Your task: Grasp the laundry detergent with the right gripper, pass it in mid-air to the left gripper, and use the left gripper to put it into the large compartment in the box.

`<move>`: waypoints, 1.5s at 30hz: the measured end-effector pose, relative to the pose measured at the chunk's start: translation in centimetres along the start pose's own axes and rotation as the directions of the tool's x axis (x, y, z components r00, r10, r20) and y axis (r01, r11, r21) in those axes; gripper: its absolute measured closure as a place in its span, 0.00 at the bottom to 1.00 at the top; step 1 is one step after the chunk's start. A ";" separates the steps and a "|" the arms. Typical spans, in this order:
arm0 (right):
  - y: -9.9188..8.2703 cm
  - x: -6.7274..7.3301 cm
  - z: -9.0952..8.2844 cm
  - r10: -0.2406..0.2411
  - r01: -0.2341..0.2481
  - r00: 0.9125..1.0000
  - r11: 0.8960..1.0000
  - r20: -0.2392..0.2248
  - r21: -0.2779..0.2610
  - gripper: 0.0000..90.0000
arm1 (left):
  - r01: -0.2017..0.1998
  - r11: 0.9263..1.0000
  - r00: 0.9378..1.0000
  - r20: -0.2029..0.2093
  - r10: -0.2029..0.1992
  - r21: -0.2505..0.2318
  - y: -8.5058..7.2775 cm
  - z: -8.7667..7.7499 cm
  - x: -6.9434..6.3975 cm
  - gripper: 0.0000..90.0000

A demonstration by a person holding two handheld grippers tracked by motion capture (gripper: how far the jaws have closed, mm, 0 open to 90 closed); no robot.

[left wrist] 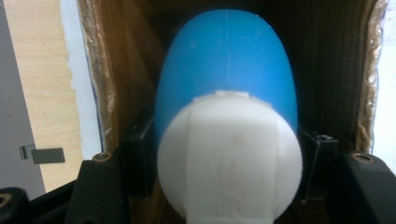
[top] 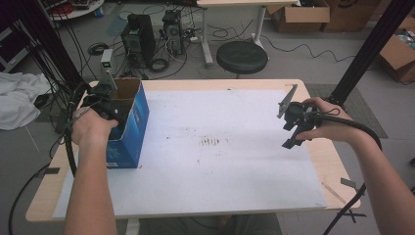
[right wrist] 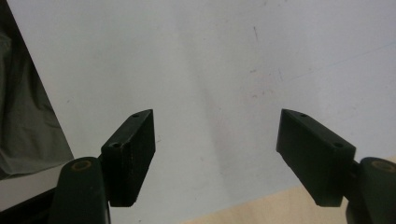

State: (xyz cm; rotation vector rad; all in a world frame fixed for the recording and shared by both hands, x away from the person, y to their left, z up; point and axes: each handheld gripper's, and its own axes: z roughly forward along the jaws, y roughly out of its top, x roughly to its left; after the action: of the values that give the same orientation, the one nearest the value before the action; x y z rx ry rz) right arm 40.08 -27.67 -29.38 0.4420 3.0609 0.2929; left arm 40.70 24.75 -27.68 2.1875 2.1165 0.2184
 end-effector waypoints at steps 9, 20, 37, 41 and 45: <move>-0.1 0.1 0.0 0.004 -0.004 1.000 1.000 -0.001 -0.002 0.32 | -0.038 0.999 0.999 0.010 0.038 0.004 -0.1 -0.4 -0.5 0.38; 0.3 0.2 -0.1 -0.004 0.004 1.000 1.000 -0.003 -0.006 0.32 | -0.069 0.997 0.997 -0.020 0.068 -0.029 -0.3 -3.8 -0.3 0.33; 0.9 0.2 -0.2 -0.004 0.004 1.000 1.000 -0.007 -0.004 0.31 | -0.315 0.943 0.947 0.032 0.320 -0.111 0.1 -8.4 -5.8 0.22; 1.3 0.4 -0.2 -0.003 0.003 1.000 1.000 -0.013 -0.004 0.30 | -0.404 0.907 0.910 0.047 0.412 -0.121 0.1 -8.7 -8.0 0.19; 1.6 0.5 -0.2 -0.006 0.006 1.000 1.000 -0.017 -0.002 0.29 | -0.479 0.868 0.865 0.095 0.492 -0.132 0.0 -8.5 -10.2 0.17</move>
State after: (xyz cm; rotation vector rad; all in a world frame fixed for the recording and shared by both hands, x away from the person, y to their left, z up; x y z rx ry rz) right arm 40.01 -26.07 -28.84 0.4320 3.0778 0.3009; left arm 38.95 14.21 -19.67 2.5548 1.4176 0.2097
